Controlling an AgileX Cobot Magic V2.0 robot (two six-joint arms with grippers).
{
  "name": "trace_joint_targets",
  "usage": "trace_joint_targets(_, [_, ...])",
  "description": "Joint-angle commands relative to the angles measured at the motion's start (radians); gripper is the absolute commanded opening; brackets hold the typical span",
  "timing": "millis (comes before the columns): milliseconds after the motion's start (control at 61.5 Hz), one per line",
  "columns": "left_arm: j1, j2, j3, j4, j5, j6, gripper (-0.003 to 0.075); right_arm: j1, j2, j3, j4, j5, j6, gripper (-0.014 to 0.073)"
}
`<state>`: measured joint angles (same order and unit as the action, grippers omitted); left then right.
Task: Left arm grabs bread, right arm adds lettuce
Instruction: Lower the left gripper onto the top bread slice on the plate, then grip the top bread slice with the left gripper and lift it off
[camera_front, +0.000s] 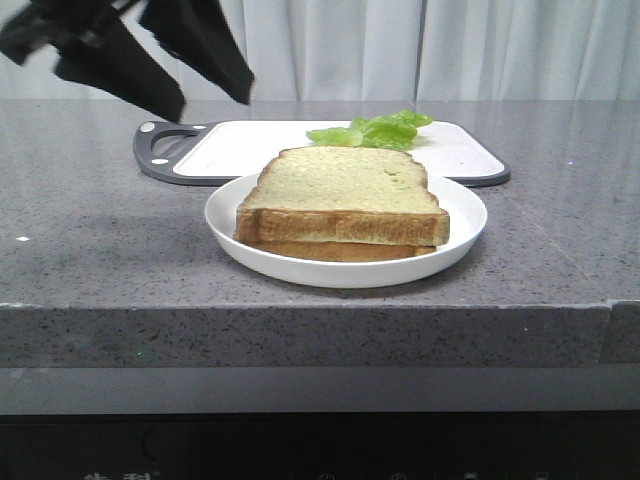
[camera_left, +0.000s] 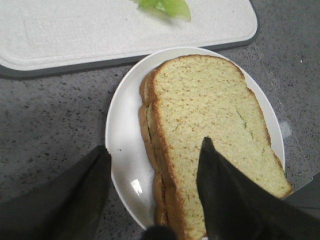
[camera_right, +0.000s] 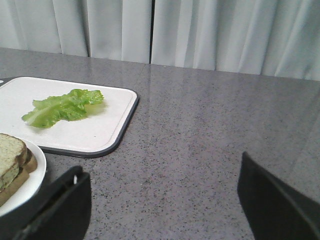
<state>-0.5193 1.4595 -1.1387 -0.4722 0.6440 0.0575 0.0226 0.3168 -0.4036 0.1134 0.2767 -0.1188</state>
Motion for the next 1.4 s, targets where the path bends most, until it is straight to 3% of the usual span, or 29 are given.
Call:
trace_joint_targets(0, [-0.008, 0.025, -0.087, -0.067, 0.022, 0.020, 0.0377, -0.005, 0.018, -0.037, -0.005, -0.086, -0.001, 0.0613])
trace_joint_targets(260, [-0.008, 0.176, -0.223, -0.152, 0.186, 0.066, 0.0377, -0.005, 0.018, -0.037, -0.005, -0.086, -0.001, 0.0613])
trace_joint_targets(764, [-0.009, 0.235, -0.227, -0.162, 0.199, 0.066, 0.0375, -0.005, 0.018, -0.037, -0.005, -0.086, -0.001, 0.0613])
trace_joint_targets(878, [-0.009, 0.235, -0.227, -0.162, 0.216, 0.066, 0.0300, -0.005, 0.018, -0.037, -0.005, -0.086, -0.001, 0.0613])
trace_joint_targets(1105, [-0.009, 0.235, -0.227, -0.162, 0.248, 0.067, -0.0020, -0.005, 0.018, -0.037, -0.005, -0.086, -0.001, 0.0613])
trace_joint_targets(1382, [-0.007, 0.200, -0.228, -0.178, 0.253, 0.067, -0.0019, -0.005, 0.018, -0.037, -0.005, -0.086, -0.001, 0.0613])
